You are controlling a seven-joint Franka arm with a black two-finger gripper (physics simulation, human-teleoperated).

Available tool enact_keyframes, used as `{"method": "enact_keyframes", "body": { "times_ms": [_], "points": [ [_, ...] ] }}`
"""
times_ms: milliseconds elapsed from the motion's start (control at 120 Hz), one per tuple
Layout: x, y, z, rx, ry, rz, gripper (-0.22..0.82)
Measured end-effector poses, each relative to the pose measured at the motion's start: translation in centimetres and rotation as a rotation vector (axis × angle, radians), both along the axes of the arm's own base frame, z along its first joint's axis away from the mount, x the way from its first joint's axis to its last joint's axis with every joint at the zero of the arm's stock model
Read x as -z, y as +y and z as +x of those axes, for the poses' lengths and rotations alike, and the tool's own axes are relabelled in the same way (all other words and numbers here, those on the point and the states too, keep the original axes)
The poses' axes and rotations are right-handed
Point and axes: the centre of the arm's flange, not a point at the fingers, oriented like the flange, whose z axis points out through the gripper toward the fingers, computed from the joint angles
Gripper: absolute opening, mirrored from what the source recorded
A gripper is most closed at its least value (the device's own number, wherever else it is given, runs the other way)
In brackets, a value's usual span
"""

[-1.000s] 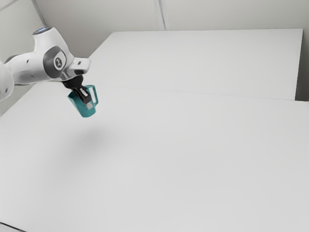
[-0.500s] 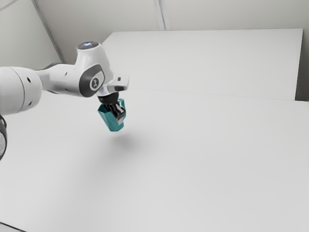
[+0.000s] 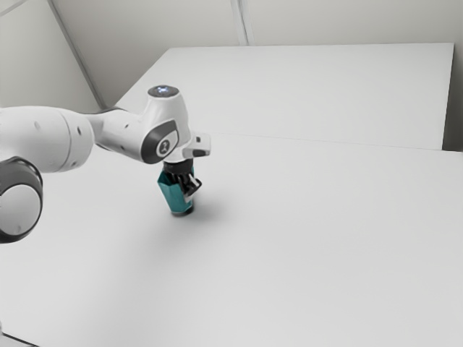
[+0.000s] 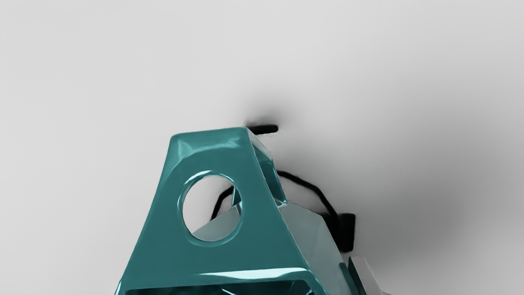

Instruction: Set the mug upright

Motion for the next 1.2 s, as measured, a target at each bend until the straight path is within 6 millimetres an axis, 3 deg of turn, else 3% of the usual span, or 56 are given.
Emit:
{"method": "enact_keyframes", "body": {
  "times_ms": [200,417,633,733,933,1042,1200],
  "points": [
    [0.2,0.0,0.2,-0.037,-0.018,0.008,-0.17],
    [-0.6,0.0,0.5,-0.060,-0.038,0.000,0.28],
    [-3.0,0.0,0.8,-0.067,-0.077,-0.003,0.49],
    [-6.0,0.3,0.5,-0.074,-0.116,-0.008,0.53],
    [-14.0,1.6,-1.0,-0.112,-0.193,-0.021,0.58],
    [-17.6,3.1,-1.1,-0.144,-0.197,-0.016,0.59],
    [-22.8,3.3,-1.0,-0.167,-0.194,-0.030,0.60]
  ]
}}
